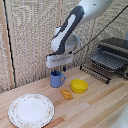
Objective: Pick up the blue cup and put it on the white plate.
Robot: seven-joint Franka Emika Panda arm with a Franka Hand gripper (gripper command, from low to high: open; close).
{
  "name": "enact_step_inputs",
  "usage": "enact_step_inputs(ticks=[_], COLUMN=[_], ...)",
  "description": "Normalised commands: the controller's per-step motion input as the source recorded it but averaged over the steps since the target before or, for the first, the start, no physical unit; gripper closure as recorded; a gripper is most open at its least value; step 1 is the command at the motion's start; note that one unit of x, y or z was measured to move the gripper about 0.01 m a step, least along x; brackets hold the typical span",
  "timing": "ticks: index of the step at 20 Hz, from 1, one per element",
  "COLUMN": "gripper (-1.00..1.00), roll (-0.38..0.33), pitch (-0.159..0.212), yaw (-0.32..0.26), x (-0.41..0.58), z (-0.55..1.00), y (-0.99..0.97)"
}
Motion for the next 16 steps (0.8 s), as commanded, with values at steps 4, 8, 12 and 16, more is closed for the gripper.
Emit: enact_step_inputs(ticks=[4, 8, 12, 16], gripper=[1.0, 1.0, 1.0, 1.0], roll=[-0.012, -0.024, -0.014, -0.001], pitch=[0.184, 0.204, 0.036, -0.029], yaw=[0.1, 0.013, 0.0, 0.0], x=[0.166, 0.061, 0.009, -0.011], z=[-0.05, 0.0, 0.0, 0.0], y=[-0.17, -0.04, 0.04, 0.02])
